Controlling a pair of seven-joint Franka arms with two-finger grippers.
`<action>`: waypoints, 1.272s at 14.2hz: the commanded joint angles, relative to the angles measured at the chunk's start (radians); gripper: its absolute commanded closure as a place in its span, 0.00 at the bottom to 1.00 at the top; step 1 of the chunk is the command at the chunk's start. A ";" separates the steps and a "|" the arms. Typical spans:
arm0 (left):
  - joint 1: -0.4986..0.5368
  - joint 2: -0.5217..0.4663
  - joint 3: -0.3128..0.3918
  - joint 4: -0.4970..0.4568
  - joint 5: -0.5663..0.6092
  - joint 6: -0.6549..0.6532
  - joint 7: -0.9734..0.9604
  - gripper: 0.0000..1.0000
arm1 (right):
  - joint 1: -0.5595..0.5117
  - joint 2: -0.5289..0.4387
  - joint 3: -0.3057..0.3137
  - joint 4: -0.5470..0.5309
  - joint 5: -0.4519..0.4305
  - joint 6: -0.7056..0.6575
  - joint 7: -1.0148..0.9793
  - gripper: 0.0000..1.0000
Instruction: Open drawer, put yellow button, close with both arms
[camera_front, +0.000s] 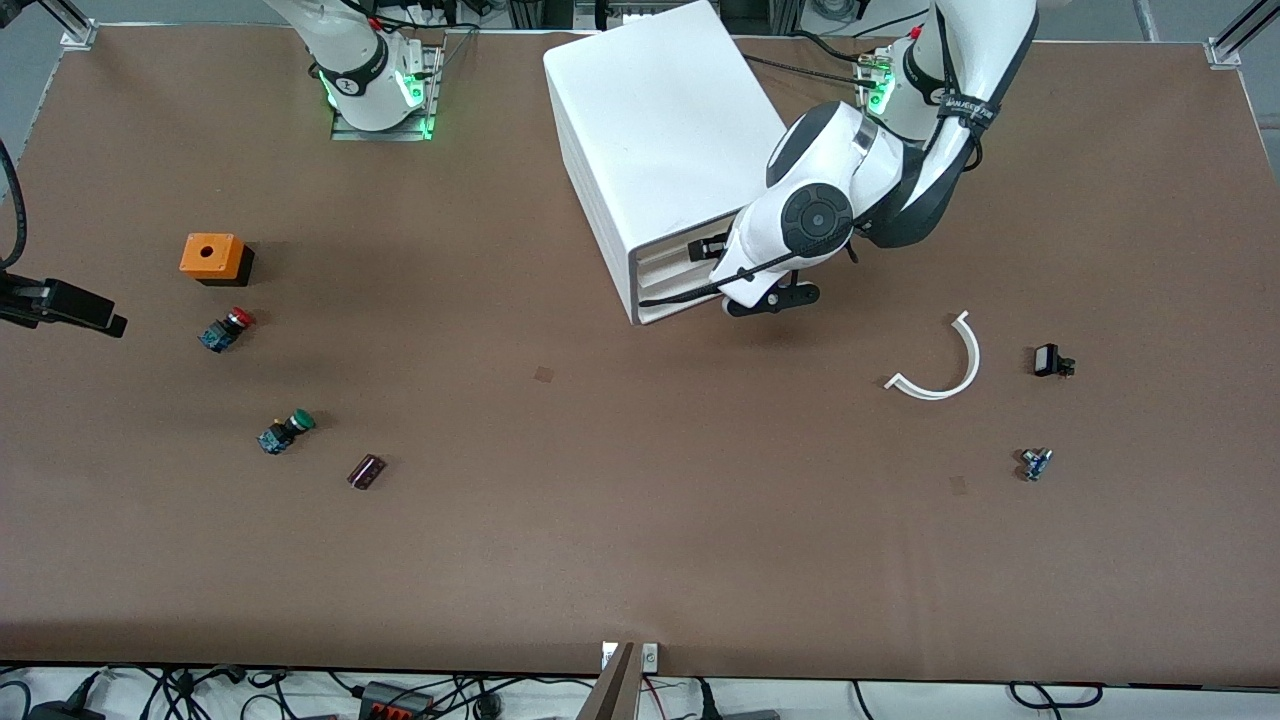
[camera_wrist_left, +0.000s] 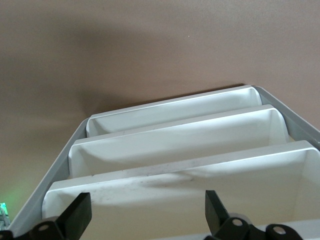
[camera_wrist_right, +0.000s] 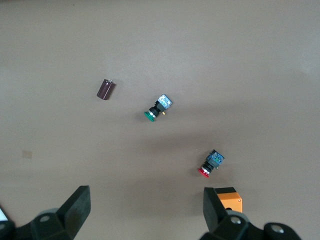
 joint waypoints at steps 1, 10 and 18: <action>0.074 -0.031 -0.009 0.029 -0.003 -0.042 0.021 0.00 | -0.012 -0.067 0.016 -0.096 -0.016 0.021 -0.021 0.00; 0.364 -0.023 0.000 0.227 0.367 -0.119 0.517 0.00 | -0.010 -0.204 0.016 -0.304 -0.039 0.115 -0.059 0.00; 0.361 -0.211 0.194 0.222 0.319 -0.245 0.780 0.00 | -0.010 -0.204 0.016 -0.304 -0.033 0.083 -0.059 0.00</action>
